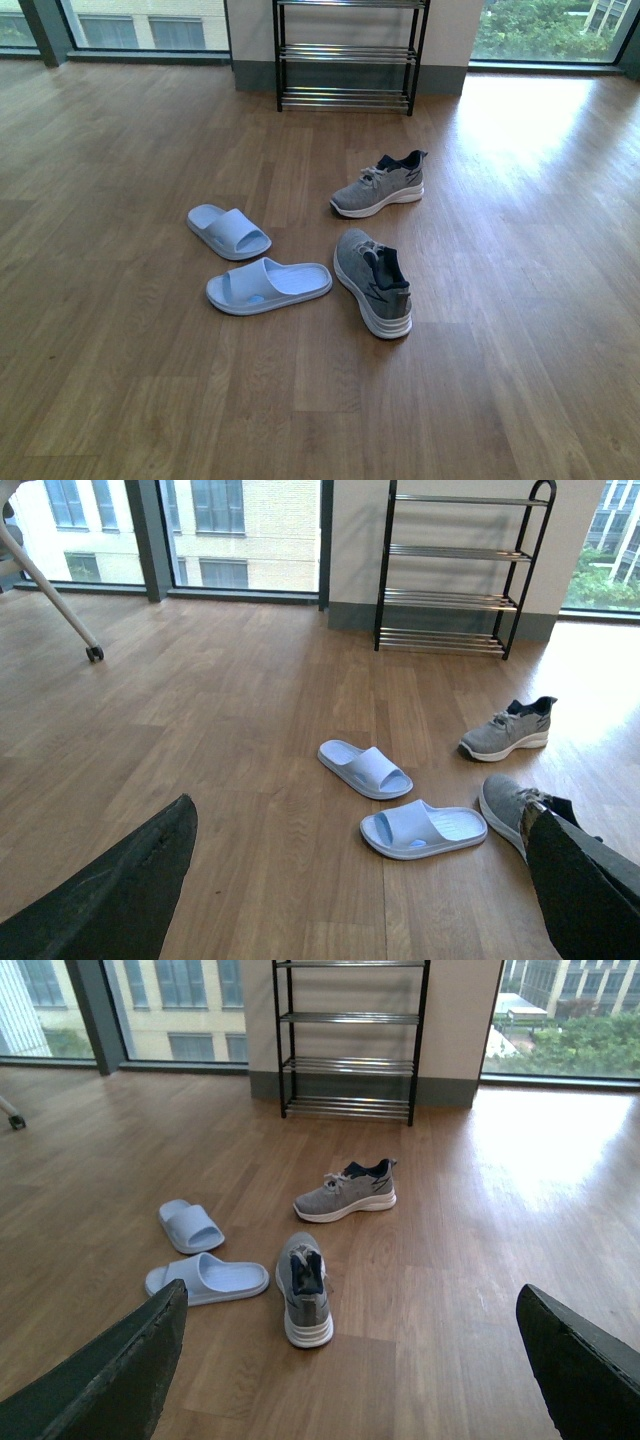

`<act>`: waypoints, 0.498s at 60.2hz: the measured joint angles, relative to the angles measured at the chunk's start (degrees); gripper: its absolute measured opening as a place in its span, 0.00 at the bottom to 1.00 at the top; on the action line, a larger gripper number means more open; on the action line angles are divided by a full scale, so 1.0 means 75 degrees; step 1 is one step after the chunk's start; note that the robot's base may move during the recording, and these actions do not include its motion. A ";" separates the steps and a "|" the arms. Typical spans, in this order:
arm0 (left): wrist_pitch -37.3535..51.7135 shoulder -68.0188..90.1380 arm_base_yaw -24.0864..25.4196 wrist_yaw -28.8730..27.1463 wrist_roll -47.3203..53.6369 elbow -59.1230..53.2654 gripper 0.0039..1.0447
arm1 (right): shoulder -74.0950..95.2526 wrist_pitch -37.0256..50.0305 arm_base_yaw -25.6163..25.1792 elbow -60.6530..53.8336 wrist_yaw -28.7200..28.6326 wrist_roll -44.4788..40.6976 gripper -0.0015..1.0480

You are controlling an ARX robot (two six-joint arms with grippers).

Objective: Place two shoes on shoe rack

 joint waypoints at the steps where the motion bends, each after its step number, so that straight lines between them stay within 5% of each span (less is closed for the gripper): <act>1: 0.0000 0.0000 0.0000 0.0000 0.0000 0.0000 0.91 | 0.0000 0.0000 0.0000 0.0000 0.0000 0.0000 0.91; 30: 0.0000 0.0000 0.0000 0.0000 -0.0003 0.0000 0.91 | 0.0000 0.0000 0.0000 0.0000 0.0000 0.0000 0.91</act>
